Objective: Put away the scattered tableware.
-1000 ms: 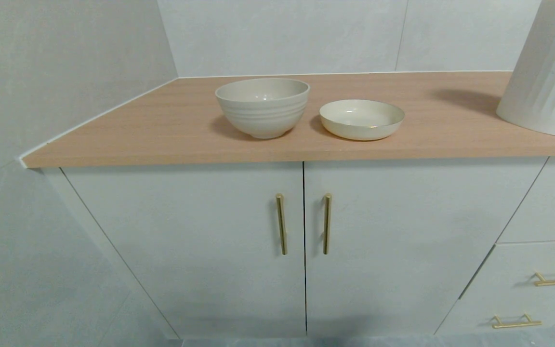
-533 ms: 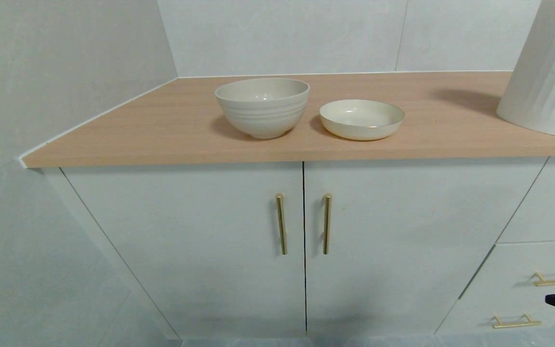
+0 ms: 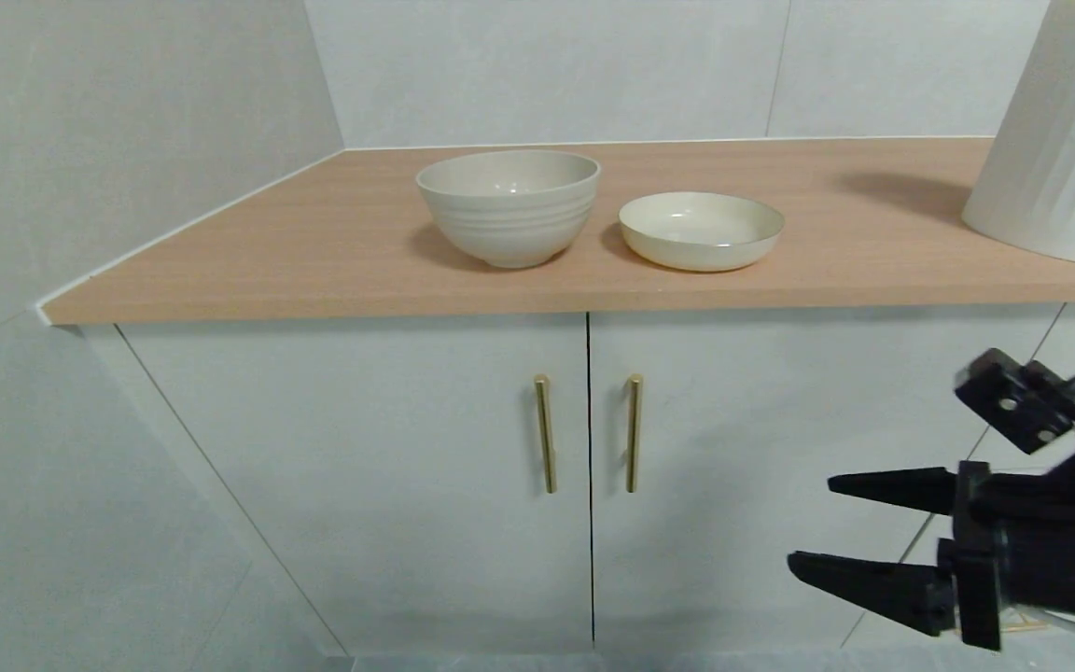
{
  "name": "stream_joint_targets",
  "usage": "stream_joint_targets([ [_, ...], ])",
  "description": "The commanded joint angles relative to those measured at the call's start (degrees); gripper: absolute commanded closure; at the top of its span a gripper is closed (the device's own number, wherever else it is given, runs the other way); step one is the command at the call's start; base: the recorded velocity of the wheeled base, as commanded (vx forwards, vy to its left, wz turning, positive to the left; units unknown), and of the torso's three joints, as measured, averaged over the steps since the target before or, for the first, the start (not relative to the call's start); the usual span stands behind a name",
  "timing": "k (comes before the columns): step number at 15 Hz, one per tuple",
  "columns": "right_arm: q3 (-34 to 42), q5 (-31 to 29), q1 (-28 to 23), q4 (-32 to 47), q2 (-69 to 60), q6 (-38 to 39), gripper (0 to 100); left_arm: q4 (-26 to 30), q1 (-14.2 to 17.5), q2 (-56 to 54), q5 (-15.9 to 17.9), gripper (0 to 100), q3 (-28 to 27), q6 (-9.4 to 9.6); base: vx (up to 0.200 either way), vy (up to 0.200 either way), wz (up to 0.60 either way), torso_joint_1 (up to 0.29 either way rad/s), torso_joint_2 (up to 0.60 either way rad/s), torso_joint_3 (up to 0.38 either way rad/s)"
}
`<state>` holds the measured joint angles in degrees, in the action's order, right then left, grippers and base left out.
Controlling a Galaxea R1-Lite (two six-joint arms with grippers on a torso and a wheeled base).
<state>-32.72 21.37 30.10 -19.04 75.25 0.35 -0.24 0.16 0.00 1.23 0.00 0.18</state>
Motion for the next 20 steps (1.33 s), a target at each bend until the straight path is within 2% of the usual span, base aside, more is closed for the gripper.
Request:
stream_joint_targets([
  [1,-6.48,0.16,3.39,-1.26,10.88,0.35,0,-0.02,0.02,0.09,0.0,0,0.0,-0.01,0.0,0.0,0.0,0.0,0.0,0.0],
  [5,-9.82,0.43,5.06,-3.72,15.89,1.84,0,-0.02,0.02,0.09,0.0,0,0.0,-0.09,0.0,0.0,0.0,0.0,0.0,0.0],
  [10,-10.87,0.43,5.15,-11.1,21.25,2.81,0,-0.02,0.02,0.0,-0.18,0,0.0,-0.09,-0.2,0.0,0.0,0.004,0.01,-0.001],
  [15,-12.02,0.08,5.06,-20.51,27.05,3.69,0,-0.02,0.02,0.0,-0.09,0,0.0,-0.09,0.0,0.0,0.0,0.0,0.0,0.0],
  [20,-17.11,0.16,3.56,-21.92,30.83,6.5,0,-0.02,0.02,0.0,-0.09,0,0.0,-0.01,0.0,0.0,0.0,0.0,0.0,0.0],
])
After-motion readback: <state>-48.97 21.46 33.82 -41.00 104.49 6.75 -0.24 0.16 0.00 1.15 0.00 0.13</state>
